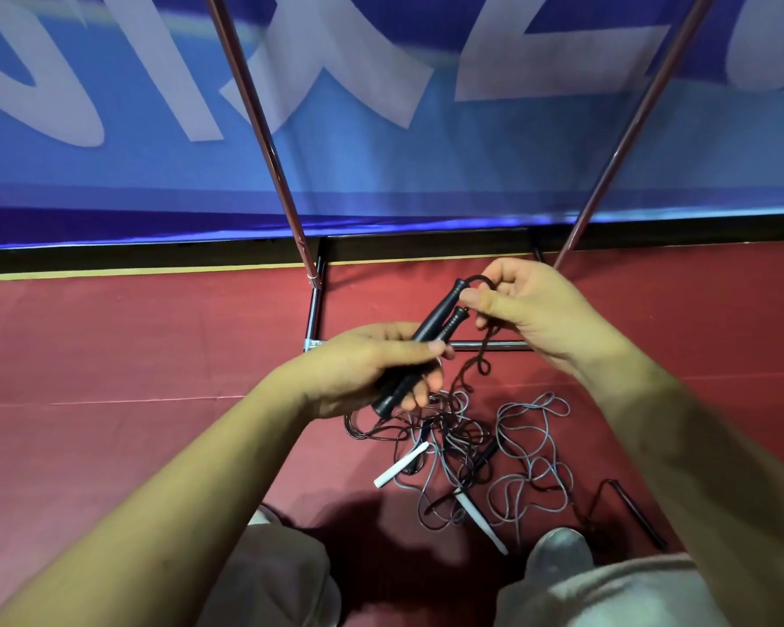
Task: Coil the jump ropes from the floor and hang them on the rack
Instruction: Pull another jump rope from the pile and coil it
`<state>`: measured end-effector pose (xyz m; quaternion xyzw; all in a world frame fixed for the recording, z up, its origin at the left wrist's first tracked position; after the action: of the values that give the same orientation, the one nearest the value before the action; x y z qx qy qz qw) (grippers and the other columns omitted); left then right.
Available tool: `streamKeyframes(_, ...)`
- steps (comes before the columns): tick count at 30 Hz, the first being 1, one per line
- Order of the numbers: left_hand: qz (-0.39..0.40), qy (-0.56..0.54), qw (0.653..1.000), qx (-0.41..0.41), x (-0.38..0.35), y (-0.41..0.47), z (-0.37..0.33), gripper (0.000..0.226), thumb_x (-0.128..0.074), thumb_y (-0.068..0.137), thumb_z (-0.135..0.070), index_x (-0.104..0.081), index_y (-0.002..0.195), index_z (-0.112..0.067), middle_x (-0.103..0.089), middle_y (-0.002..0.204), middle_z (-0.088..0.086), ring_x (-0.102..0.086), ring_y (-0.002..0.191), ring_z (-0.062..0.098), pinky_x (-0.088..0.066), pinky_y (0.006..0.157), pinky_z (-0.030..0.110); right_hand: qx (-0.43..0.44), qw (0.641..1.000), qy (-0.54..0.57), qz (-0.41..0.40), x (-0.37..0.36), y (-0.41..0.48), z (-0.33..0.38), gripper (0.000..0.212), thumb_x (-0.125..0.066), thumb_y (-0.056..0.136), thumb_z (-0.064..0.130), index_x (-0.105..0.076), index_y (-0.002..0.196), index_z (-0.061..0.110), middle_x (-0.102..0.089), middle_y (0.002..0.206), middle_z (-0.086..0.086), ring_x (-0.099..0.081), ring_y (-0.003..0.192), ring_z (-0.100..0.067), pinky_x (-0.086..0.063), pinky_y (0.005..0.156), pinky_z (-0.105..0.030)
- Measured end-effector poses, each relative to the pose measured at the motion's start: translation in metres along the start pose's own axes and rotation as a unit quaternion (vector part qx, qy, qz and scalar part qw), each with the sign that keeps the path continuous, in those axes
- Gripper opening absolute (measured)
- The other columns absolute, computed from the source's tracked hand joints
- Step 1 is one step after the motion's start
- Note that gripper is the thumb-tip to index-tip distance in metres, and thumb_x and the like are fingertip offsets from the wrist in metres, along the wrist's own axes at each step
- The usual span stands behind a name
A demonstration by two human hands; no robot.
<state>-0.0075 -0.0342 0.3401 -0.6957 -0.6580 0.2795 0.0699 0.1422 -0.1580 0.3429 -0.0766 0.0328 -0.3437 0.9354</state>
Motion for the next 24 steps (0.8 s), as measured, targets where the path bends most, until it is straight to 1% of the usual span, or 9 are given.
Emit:
streamKeyframes(3, 0.012, 0.042, 0.998, 0.052, 0.0001, -0.0024, 0.0078, 0.038, -0.072, 0.084, -0.030, -0.056, 0.118, -0.020, -0.063, 0.077, 0.006, -0.060, 0.062, 0.021, -0.051, 0.053, 0.027, 0.012, 1.000, -0.024, -0.013, 0.0008, 0.0004, -0.0012, 0.022, -0.078, 0.074, 0.013, -0.056, 0.075, 0.013, -0.060, 0.061, -0.002, -0.053, 0.049, -0.010, -0.045, 0.051, -0.019)
streamKeyframes(6, -0.002, -0.006, 0.999, 0.048, 0.0021, -0.0010, 0.0081, 0.029, -0.067, 0.091, -0.026, -0.056, 0.116, -0.018, -0.063, 0.075, 0.010, -0.058, 0.056, 0.019, -0.048, 0.045, 0.024, 0.031, 0.999, -0.037, -0.023, 0.0002, 0.0004, 0.0008, 0.013, -0.075, 0.080, 0.008, -0.065, 0.077, 0.016, -0.057, 0.065, -0.009, -0.048, 0.049, -0.012, -0.040, 0.049, -0.022)
streamKeyframes(10, -0.013, -0.063, 0.997, 0.035, 0.0086, 0.0030, 0.0069, 0.020, -0.071, 0.085, -0.019, -0.066, 0.096, -0.003, -0.062, 0.075, 0.009, -0.054, 0.057, 0.015, -0.047, 0.050, 0.021, 0.044, 0.998, 0.014, -0.038, 0.0031, 0.0008, 0.0039, 0.020, -0.068, 0.088, 0.006, -0.077, 0.077, 0.020, -0.042, 0.066, -0.014, -0.030, 0.053, -0.017, -0.022, 0.053, -0.034)
streamKeyframes(13, -0.019, -0.052, 0.998, 0.011, 0.0095, 0.0039, 0.0077, 0.002, -0.068, 0.084, -0.008, -0.069, 0.084, -0.009, -0.063, 0.074, 0.008, -0.056, 0.061, 0.017, -0.050, 0.054, 0.021, 0.034, 0.999, 0.020, -0.025, 0.0051, -0.0003, 0.0033, 0.021, -0.063, 0.092, 0.005, -0.077, 0.081, 0.017, -0.034, 0.060, -0.007, -0.025, 0.052, -0.015, -0.016, 0.055, -0.037)
streamKeyframes(17, 0.000, -0.067, 0.997, 0.029, 0.0055, -0.0016, 0.0065, 0.016, -0.070, 0.085, -0.012, -0.063, 0.097, -0.020, -0.067, 0.087, 0.014, -0.069, 0.068, 0.026, -0.057, 0.052, 0.027, 0.016, 1.000, 0.022, 0.014, 0.0067, -0.0017, 0.0028, 0.021, -0.059, 0.094, 0.005, -0.076, 0.085, 0.013, -0.034, 0.056, 0.001, -0.023, 0.051, -0.013, -0.016, 0.053, -0.033)
streamKeyframes(19, 0.018, -0.056, 0.998, 0.031, 0.0051, -0.0030, 0.0056, 0.014, -0.069, 0.086, -0.013, -0.065, 0.093, -0.025, -0.067, 0.089, 0.019, -0.065, 0.057, 0.023, -0.051, 0.044, 0.023, 0.007, 0.999, 0.024, 0.044, 0.0068, -0.0026, 0.0047, 0.021, -0.057, 0.094, 0.005, -0.076, 0.086, 0.012, -0.035, 0.054, 0.002, -0.023, 0.052, -0.014, -0.015, 0.052, -0.033)
streamKeyframes(21, 0.018, -0.043, 0.998, 0.032, 0.0071, -0.0015, 0.0058, 0.012, -0.068, 0.085, -0.014, -0.067, 0.083, -0.026, -0.066, 0.086, 0.019, -0.054, 0.047, 0.017, -0.042, 0.042, 0.020, 0.009, 0.998, 0.011, 0.054, 0.0079, -0.0036, 0.0067, 0.019, -0.057, 0.093, 0.004, -0.075, 0.087, 0.009, -0.036, 0.053, 0.003, -0.025, 0.052, -0.014, -0.015, 0.053, -0.034)
streamKeyframes(23, 0.017, -0.030, 0.998, 0.048, 0.0086, -0.0001, 0.0079, 0.004, -0.068, 0.084, -0.016, -0.064, 0.085, -0.018, -0.065, 0.080, 0.016, -0.047, 0.044, 0.013, -0.035, 0.042, 0.020, 0.014, 0.998, -0.013, 0.057, 0.0082, -0.0045, 0.0073, 0.018, -0.058, 0.093, 0.004, -0.075, 0.088, 0.010, -0.038, 0.053, 0.002, -0.027, 0.052, -0.014, -0.015, 0.055, -0.037)
streamKeyframes(24, 0.020, -0.015, 0.998, 0.051, 0.0087, 0.0007, 0.0098, 0.010, -0.068, 0.085, -0.018, -0.060, 0.090, -0.013, -0.064, 0.076, 0.013, -0.044, 0.043, 0.012, -0.029, 0.042, 0.021, 0.018, 0.998, -0.026, 0.061, 0.0078, -0.0046, 0.0071, 0.018, -0.059, 0.092, 0.005, -0.076, 0.088, 0.012, -0.039, 0.053, 0.002, -0.028, 0.053, -0.015, -0.015, 0.056, -0.038)
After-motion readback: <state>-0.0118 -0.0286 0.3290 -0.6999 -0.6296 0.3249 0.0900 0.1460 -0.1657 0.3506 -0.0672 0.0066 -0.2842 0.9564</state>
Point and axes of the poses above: each hand's wrist, its own y-axis towards the middle knuckle, its own x-axis out of the back of the hand, z = x × y, the point moved 3 cm from there along y, towards the middle knuckle
